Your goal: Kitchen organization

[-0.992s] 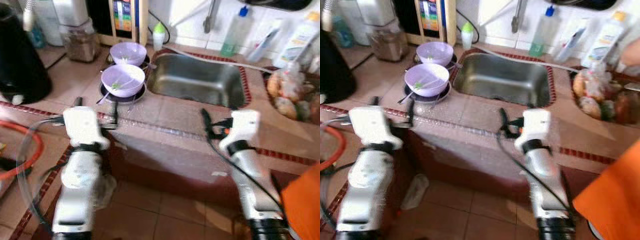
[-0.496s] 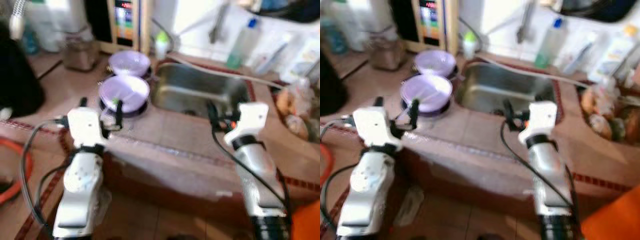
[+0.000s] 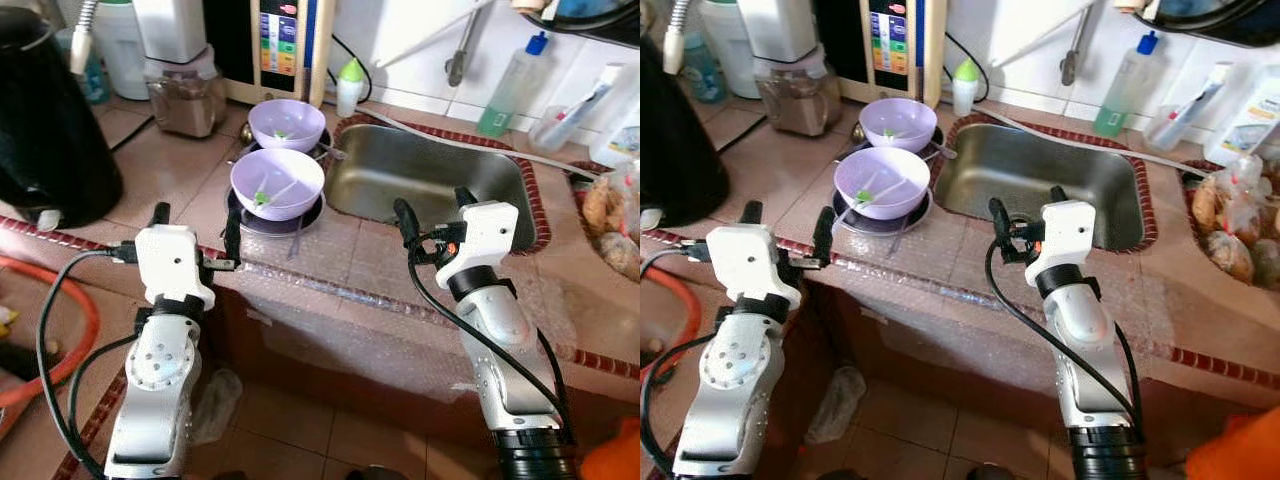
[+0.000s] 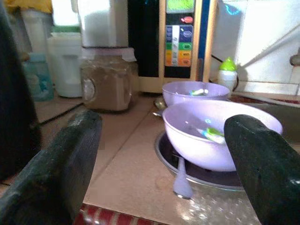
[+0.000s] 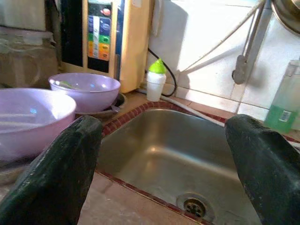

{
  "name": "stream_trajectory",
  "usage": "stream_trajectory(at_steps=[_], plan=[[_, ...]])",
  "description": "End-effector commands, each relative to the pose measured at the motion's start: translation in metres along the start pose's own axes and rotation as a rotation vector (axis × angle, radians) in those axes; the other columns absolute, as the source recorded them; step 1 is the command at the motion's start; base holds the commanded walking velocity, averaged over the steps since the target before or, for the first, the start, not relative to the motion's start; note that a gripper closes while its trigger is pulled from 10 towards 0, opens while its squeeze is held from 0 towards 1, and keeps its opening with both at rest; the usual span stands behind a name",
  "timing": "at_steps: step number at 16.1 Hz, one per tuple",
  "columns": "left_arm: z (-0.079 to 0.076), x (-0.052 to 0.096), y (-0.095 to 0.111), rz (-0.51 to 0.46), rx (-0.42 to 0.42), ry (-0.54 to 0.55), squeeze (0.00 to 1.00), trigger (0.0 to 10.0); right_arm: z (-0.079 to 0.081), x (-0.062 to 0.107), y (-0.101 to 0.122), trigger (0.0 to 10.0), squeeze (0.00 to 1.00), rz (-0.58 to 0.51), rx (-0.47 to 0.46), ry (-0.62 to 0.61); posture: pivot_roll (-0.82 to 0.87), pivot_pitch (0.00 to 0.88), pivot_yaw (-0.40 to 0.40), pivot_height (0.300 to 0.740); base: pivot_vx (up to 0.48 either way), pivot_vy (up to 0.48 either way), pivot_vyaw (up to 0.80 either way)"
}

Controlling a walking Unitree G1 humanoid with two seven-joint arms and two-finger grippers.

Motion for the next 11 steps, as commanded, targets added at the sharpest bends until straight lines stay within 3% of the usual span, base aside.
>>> stream_trajectory(at_steps=[1, 3, 11], plan=[[-0.0037, 0.0010, -0.0026, 0.008, -0.009, -0.011, 0.00, 10.0, -0.0019, 0.0006, -0.0022, 10.0, 0.00, 0.009, 0.009, -0.003, 0.04, 0.026, -0.053, 0.740, 0.000, 0.000, 0.59], [-0.0053, -0.0002, -0.0022, 0.005, -0.006, -0.019, 0.00, 10.0, -0.0015, 0.0009, -0.0031, 10.0, 0.00, 0.009, 0.002, -0.005, 0.04, 0.022, -0.050, 0.740, 0.000, 0.000, 0.66], [-0.0038, -0.0011, -0.0026, 0.005, -0.004, -0.015, 0.00, 10.0, -0.0014, 0.0028, -0.0077, 10.0, 0.00, 0.022, -0.015, -0.010, 0.04, 0.025, -0.043, 0.740, 0.000, -0.413, 0.00]])
Point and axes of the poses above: a point about 5 cm out from each wrist's last joint towards the gripper, its own x axis pointing back from the gripper into the wrist, its own y axis along the axis of the wrist's last joint, z = x × y, the point moved 5 cm from there along -x, pointing out of the wrist towards the gripper, and after that the axes turned 8 degrees about -x, right-handed, at the moved point
